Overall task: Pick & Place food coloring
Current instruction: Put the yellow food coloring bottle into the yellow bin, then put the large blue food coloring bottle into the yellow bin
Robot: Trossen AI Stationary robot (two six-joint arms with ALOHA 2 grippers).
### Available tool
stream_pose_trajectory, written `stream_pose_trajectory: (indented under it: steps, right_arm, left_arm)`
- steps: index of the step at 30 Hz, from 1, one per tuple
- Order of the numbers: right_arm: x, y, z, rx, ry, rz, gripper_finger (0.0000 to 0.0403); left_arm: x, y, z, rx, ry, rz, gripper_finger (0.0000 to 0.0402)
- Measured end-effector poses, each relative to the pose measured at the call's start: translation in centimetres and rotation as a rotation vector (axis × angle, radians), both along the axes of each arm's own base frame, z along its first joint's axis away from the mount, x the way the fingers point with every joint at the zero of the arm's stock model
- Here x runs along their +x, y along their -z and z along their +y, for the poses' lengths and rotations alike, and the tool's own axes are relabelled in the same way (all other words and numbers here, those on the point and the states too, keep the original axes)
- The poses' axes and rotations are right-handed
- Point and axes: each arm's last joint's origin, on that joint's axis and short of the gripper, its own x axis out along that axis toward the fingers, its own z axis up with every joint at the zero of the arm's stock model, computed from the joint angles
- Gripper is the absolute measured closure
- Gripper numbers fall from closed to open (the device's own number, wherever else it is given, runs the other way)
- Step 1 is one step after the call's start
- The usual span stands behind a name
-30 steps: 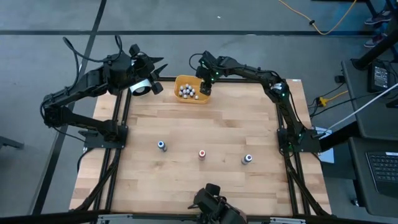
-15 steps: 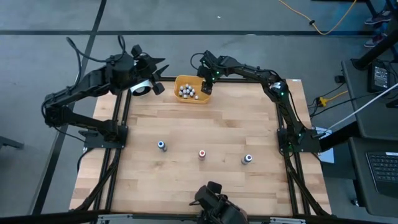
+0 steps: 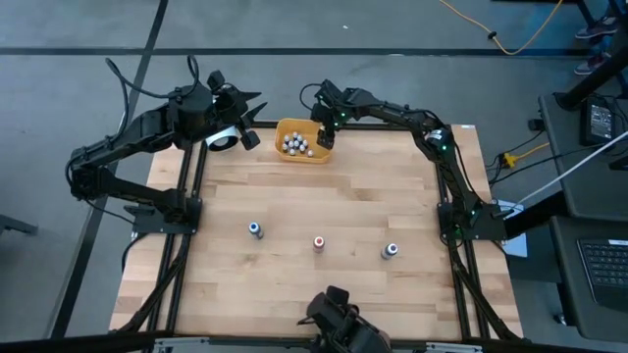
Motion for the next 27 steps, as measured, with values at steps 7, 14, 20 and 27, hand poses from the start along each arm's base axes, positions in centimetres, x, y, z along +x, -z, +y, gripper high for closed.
stream_pose_trajectory:
  steps: [7,14,20,27]
  right_arm:
    - [0.5,-5.1,0.2,-0.026,-0.012,-0.036,0.0179]
    - [0.7,-11.5,3.1,-0.010,-0.065,-0.111,0.0178]
    - [-0.3,-12.6,7.9,0.019,-0.120,-0.058,0.0178]
    - [-2.3,-13.8,13.7,-0.161,-0.154,-0.184,0.0178]
  left_arm:
    - [-0.3,-0.2,-0.1,0.021,0.006,0.012,0.0286]
    - [-1.4,1.1,-0.5,-0.094,0.026,0.111,0.0286]
    - [-2.1,4.5,-1.4,-0.320,0.129,0.306,0.0286]
    - [-1.5,10.2,-2.9,-0.486,0.305,0.425,0.0286]
